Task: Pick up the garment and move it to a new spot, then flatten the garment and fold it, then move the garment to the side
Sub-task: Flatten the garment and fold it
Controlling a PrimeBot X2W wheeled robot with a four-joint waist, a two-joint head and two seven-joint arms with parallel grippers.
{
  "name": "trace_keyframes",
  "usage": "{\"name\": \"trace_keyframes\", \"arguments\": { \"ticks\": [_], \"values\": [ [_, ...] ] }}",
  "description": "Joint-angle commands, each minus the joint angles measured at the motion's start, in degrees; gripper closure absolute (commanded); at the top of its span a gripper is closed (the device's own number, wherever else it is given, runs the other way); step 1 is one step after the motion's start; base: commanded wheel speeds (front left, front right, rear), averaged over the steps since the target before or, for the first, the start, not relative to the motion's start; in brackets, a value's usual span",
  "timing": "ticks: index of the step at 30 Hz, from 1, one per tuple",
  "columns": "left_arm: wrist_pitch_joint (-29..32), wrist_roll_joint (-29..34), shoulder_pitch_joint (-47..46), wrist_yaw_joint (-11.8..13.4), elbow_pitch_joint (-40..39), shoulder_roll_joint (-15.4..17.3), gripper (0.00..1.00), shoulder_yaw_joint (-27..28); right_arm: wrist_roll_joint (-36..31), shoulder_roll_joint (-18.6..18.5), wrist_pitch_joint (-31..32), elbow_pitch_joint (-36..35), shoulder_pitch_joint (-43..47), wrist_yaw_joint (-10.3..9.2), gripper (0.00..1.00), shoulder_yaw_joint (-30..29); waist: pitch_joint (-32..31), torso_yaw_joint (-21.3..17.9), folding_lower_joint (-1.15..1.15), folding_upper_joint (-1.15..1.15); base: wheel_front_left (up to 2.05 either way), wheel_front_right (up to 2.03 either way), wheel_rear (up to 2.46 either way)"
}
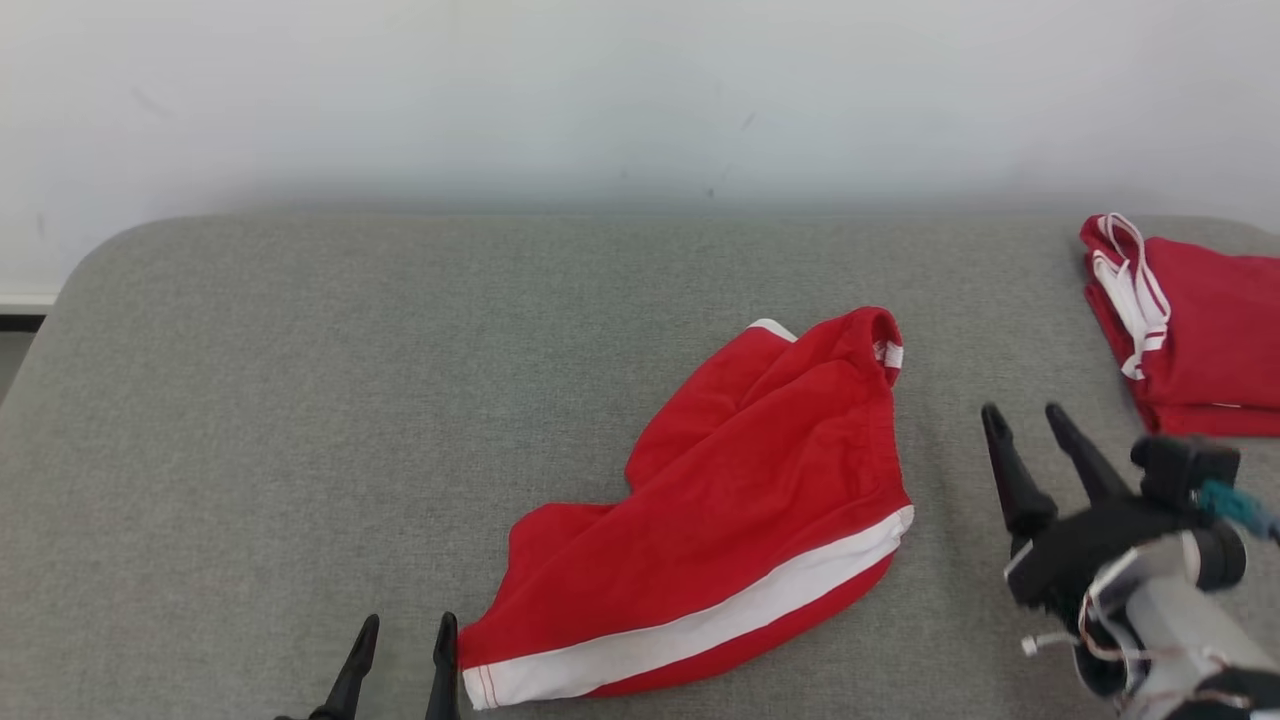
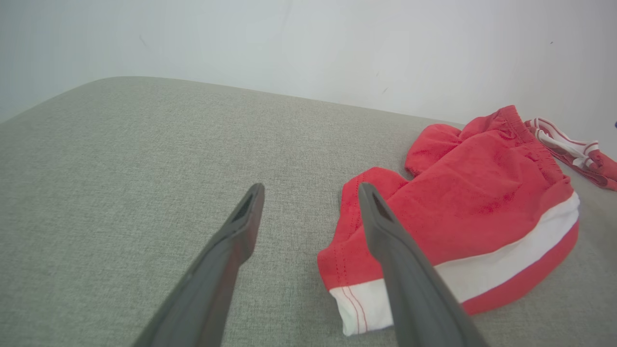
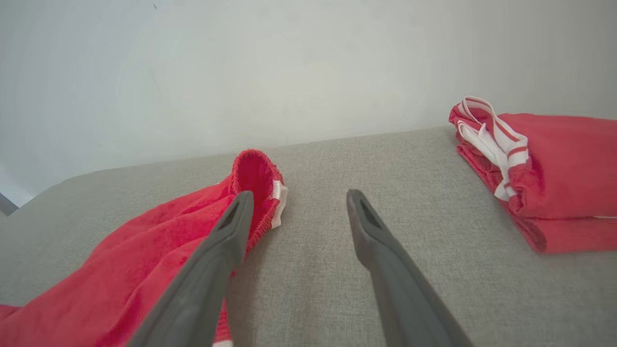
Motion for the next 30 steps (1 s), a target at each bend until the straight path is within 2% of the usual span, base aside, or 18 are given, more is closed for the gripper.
{"name": "trace_keyframes", "arguments": {
  "ticks": [1, 5, 12, 18, 30],
  "values": [
    [-0.17, 0.54, 1.23, -0.37, -0.02, -0.04, 0.00, 0.01, -0.63, -0.10, -0.37, -1.71, 2.73, -0.16, 0.00, -0.54, -0.40, -0.52, 0.01, 0.00, 0.00, 0.00, 0.00],
    [-0.17, 1.51, 2.17, -0.91, 1.08, -0.04, 0.00, -0.49, -2.99, -0.19, -0.45, -7.63, 9.74, -0.16, 0.00, -3.06, -0.32, -0.75, 0.01, 0.00, 0.00, 0.00, 0.00],
    [-0.17, 2.21, 3.78, -1.44, 3.98, -0.03, 0.00, -0.49, -5.72, 1.94, -0.48, -11.01, 15.98, -0.16, 0.00, -5.00, -0.32, -0.93, 0.01, 0.00, 0.00, 0.00, 0.00],
    [-0.17, 2.61, 2.40, -1.93, 8.09, 0.06, 0.00, -1.08, -6.57, 1.43, -0.18, -11.37, 16.55, -0.16, 0.00, -1.04, -0.59, -0.66, 0.01, 0.00, 0.00, 0.00, 0.00],
    [-0.17, -1.90, -5.43, -1.85, 14.15, 2.86, 0.00, -8.24, -4.53, -4.70, 2.91, -7.38, 6.23, -0.16, 0.00, 12.50, 2.57, 0.35, 0.01, 0.00, 0.00, 0.00, 0.00]
  ]
}}
